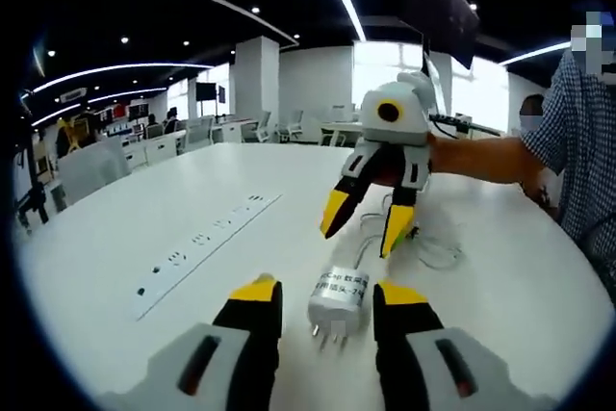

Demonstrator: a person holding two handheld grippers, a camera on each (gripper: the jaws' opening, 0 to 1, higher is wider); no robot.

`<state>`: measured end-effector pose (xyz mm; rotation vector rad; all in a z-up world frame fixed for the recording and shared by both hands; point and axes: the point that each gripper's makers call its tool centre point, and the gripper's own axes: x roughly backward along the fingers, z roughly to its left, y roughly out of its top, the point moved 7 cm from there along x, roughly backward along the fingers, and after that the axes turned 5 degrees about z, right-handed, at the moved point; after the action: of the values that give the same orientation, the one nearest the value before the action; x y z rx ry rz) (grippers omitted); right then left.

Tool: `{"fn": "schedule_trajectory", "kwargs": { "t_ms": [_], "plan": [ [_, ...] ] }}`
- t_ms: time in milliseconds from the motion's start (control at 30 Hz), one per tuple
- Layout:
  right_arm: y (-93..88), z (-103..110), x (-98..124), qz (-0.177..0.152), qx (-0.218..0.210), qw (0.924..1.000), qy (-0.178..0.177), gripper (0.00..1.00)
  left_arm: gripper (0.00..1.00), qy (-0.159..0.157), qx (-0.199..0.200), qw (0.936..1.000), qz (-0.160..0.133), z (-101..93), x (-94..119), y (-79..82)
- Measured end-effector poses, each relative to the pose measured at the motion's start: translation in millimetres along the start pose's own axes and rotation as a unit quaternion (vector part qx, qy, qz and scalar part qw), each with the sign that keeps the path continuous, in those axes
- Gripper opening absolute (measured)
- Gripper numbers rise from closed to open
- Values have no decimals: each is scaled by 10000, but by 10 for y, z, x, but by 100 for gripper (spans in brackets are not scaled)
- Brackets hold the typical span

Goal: Plug the desk Type‑C cable into the charger adapter.

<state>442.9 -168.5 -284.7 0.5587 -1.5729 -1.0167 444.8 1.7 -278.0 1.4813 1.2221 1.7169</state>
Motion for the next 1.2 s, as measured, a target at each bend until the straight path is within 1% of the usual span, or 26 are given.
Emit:
{"fn": "schedule_trajectory", "kwargs": {
  "t_ms": [33,67,167,200,267,300,333,400,433,467,500,600,733,767,867,900,933,967,1000,1067,1100,1133,1167,1200],
  "plan": [
    [5,0,24,-21,-26,10000,-57,34,38,62,68,9999,44,-5,23,4],
    [12,4,44,-39,-36,9999,-91,35,39,71,85,9999,19,-7,37,11],
    [26,61,78,-74,-77,9999,-120,36,42,243,202,9995,-80,-13,109,28],
    [29,66,90,-69,-85,9999,-125,38,43,319,270,9991,-120,-3,134,32],
    [36,76,109,-88,-119,9998,-125,44,43,506,366,9979,-190,19,190,40],
    [32,97,121,-77,-144,9997,-155,46,43,591,426,9972,-183,29,213,36],
    [31,99,139,-77,-160,9997,-188,46,43,630,466,9968,-177,51,236,33],
    [35,106,177,-99,-216,9993,-274,44,40,682,436,9966,-177,35,280,31],
    [37,104,200,-94,-209,9992,-332,39,40,693,418,9966,-177,30,289,32],
    [21,87,227,8,-189,9988,-445,34,40,744,395,9962,-226,13,323,42],
    [13,122,248,39,-192,9986,-496,33,41,770,420,9958,-255,4,346,52],
    [1,160,290,-30,-347,9981,-510,42,45,925,577,9935,-319,-6,403,74],
    [-32,225,379,-23,-494,9959,-755,42,46,1107,662,9911,-335,-65,485,78],
    [-36,244,403,-38,-593,9947,-834,42,46,1156,701,9902,-337,-75,508,78],
    [-31,288,477,-89,-696,9922,-1027,42,46,1332,864,9868,-320,-113,581,71],
    [-25,306,500,-112,-688,9915,-1101,42,46,1337,848,9869,-324,-130,595,72],
    [-25,325,518,-96,-723,9904,-1175,42,46,1385,828,9863,-336,-154,618,67],
    [-54,326,543,30,-817,9873,-1362,41,46,1438,825,9855,-356,-172,637,62],
    [-67,347,552,119,-766,9868,-1420,41,46,1512,862,9841,-346,-187,655,52],
    [-84,392,563,129,-899,9841,-1525,41,46,1626,905,9820,-320,-227,689,26],
    [-87,407,568,139,-922,9836,-1547,42,46,1728,988,9796,-270,-247,719,3],
    [-79,449,585,89,-924,9832,-1574,42,45,1773,1012,9786,-236,-272,742,-8],
    [-67,475,602,62,-965,9818,-1633,42,44,1857,1054,9766,-253,-290,773,-17],
    [-42,506,623,6,-947,9805,-1721,41,44,2005,1184,9720,-318,-295,808,-27]
  ]
}}
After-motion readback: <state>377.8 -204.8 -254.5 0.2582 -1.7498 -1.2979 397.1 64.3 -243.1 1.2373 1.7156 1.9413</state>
